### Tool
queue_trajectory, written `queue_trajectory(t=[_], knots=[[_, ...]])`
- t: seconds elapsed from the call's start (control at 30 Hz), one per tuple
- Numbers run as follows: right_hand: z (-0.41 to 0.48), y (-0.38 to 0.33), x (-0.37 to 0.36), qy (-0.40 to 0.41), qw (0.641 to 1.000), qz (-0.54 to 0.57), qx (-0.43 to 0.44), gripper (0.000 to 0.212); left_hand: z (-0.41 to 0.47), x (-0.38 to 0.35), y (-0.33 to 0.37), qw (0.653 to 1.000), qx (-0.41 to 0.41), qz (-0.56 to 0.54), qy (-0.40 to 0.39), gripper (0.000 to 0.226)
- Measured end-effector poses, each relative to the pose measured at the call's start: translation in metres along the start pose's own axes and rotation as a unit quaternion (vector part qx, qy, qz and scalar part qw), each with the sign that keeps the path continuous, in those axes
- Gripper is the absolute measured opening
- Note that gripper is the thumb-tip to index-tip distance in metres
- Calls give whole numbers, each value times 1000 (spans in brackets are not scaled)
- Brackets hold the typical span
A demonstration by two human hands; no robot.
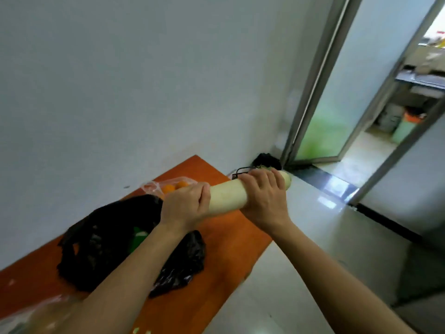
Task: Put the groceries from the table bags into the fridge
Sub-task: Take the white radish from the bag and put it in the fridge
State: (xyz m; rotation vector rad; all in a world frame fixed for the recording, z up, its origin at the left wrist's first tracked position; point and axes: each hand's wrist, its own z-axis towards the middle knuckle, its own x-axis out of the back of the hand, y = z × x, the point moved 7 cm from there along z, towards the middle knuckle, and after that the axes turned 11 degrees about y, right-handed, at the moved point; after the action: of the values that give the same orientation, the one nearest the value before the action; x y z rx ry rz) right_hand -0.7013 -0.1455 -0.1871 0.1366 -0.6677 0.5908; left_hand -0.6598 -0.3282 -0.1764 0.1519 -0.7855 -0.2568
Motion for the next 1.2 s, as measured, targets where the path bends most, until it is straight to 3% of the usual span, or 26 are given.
queue_trajectory(t=[0.27,0.6,0.8,1.03,1.2], knots=[[-113,169,232,66,978,-168,-106,57,1,-28,280,984,-113,-139,-15,50],[-284,313,555,128,898,-368,-206,56,-75,-8,653,929,-241,-276,-57,63],[-353,375,664,150,843,-446,-260,59,-93,-10,812,884,-315,-340,-52,58],[-383,494,739,171,788,-510,-298,61,-79,-47,966,823,-374,-428,14,40],[-359,595,779,174,756,-548,-313,62,-37,-93,1066,816,-387,-428,17,44]])
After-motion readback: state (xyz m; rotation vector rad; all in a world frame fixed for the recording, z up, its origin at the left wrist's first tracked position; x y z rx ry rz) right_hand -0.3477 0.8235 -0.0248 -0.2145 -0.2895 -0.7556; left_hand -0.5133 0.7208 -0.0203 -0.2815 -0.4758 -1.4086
